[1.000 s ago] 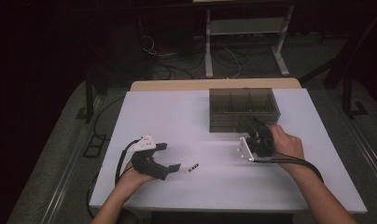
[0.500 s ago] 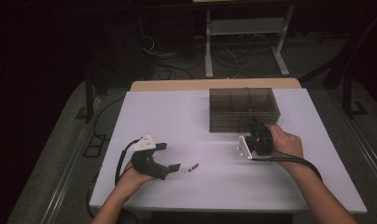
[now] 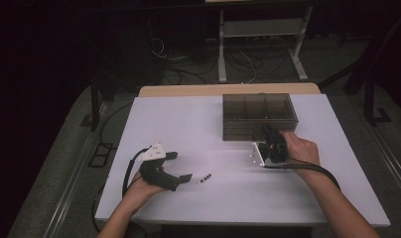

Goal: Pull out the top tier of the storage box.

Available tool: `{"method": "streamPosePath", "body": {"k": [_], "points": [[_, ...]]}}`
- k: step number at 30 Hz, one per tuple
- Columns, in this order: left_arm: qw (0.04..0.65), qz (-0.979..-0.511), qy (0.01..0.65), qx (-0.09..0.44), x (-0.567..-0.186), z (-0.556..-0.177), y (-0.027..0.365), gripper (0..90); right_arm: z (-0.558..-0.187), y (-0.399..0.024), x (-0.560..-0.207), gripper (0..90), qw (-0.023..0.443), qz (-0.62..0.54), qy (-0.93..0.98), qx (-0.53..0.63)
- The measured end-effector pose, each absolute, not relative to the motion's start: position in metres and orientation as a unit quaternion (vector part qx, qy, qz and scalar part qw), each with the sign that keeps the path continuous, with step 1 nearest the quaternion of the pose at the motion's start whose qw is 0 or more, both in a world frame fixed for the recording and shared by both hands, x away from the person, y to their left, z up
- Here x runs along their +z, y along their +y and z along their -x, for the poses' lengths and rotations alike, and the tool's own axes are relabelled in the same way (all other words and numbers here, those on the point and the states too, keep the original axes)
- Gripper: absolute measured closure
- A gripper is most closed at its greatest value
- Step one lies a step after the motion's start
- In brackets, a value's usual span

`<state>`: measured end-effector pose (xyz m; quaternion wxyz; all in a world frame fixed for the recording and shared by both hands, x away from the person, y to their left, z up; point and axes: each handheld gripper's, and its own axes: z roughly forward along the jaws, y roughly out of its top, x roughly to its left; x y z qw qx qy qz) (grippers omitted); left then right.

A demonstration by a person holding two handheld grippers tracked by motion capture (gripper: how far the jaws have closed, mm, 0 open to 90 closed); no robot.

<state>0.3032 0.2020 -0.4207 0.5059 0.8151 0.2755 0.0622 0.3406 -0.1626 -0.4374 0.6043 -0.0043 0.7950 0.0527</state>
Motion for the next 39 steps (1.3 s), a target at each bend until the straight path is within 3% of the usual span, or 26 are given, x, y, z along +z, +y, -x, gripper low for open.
{"method": "streamPosePath", "body": {"k": [8, 39], "points": [[0.506, -0.815, 0.275, 0.062, -0.4207, -0.3032, 0.2020, 0.0, -0.3427, -0.1615, -0.4387, 77.3, 0.614, 0.007, 0.788, 0.047], [0.507, -0.814, 0.276, 0.064, -0.4203, -0.3028, 0.2029, 0.0, -0.3338, -0.1617, -0.4387, 78.5, 0.616, 0.020, 0.786, 0.039]]}}
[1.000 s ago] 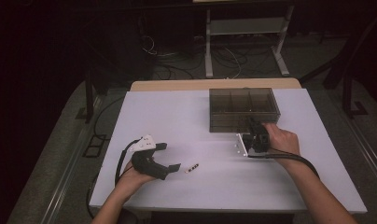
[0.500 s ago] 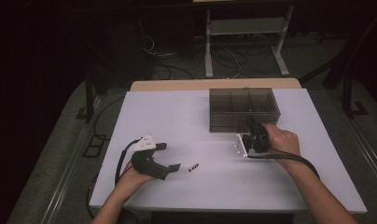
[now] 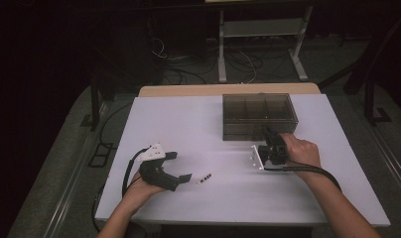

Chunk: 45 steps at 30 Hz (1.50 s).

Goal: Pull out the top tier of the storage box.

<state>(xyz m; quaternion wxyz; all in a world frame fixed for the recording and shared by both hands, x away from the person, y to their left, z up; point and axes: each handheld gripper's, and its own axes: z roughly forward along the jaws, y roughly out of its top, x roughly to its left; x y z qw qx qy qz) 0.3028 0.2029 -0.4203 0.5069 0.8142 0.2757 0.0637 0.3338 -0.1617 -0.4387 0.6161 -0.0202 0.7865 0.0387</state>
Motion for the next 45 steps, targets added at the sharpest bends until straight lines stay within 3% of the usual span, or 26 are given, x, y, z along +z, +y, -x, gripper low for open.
{"method": "streamPosePath", "body": {"k": [45], "points": [[0.507, -0.814, 0.277, 0.064, -0.420, -0.301, 0.203, 0.0, -0.309, -0.164, -0.437, 77.7, 0.614, 0.035, 0.787, 0.044]]}}
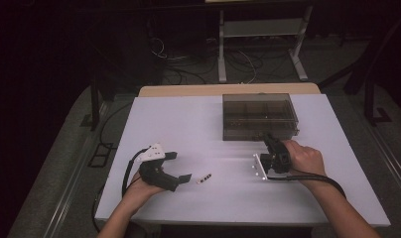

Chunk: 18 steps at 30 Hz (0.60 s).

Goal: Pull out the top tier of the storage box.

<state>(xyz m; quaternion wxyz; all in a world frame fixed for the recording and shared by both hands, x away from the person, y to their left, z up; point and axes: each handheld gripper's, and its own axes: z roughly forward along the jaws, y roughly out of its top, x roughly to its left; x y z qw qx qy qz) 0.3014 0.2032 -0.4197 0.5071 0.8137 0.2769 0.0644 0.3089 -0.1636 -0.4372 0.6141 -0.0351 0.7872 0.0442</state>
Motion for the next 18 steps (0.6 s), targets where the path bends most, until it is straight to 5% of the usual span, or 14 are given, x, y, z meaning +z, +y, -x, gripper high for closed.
{"method": "streamPosePath", "body": {"k": [18], "points": [[0.507, -0.813, 0.277, 0.066, -0.419, -0.301, 0.204, 0.0, -0.288, -0.177, -0.434, 42.7, 0.614, 0.006, 0.787, 0.056]]}}
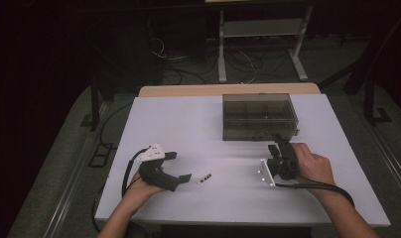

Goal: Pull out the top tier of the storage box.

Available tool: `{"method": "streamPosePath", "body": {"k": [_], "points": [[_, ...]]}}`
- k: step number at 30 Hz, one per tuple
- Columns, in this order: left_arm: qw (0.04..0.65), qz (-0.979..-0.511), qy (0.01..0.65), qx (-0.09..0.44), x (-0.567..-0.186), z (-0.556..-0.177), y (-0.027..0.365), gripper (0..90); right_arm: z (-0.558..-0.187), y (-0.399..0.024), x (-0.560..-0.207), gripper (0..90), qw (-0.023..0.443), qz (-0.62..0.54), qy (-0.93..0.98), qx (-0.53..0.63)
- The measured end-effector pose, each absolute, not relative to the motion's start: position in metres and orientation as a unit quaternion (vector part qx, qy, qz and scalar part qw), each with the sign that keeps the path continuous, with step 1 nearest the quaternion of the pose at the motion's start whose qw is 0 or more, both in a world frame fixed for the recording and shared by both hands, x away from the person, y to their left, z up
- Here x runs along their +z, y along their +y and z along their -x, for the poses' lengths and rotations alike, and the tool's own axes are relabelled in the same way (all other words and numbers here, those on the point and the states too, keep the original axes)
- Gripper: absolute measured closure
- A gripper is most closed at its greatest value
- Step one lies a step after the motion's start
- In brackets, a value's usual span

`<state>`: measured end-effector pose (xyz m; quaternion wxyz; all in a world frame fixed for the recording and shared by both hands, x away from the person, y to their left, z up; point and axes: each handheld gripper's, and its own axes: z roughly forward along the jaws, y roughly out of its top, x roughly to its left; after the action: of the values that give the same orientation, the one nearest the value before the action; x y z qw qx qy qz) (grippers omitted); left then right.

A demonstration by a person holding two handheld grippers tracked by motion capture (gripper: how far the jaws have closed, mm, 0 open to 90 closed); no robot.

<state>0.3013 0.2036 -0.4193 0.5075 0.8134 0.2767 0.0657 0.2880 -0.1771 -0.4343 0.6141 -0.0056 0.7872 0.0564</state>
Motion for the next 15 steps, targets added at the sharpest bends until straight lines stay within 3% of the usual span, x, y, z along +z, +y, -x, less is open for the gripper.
{"method": "streamPosePath", "body": {"k": [11, 13, 15], "points": [[0.508, -0.813, 0.277, 0.066, -0.4193, -0.3013, 0.2038, 0.0, -0.2829, -0.1821, -0.4380, 26.7, 0.599, -0.011, 0.799, 0.059], [0.508, -0.813, 0.277, 0.066, -0.4193, -0.3013, 0.2039, 0.0, -0.2823, -0.1824, -0.4396, 20.4, 0.603, -0.015, 0.795, 0.058], [0.508, -0.813, 0.277, 0.066, -0.4193, -0.3012, 0.2040, 0.0, -0.2811, -0.1827, -0.4405, 20.2, 0.606, -0.016, 0.793, 0.057]]}}
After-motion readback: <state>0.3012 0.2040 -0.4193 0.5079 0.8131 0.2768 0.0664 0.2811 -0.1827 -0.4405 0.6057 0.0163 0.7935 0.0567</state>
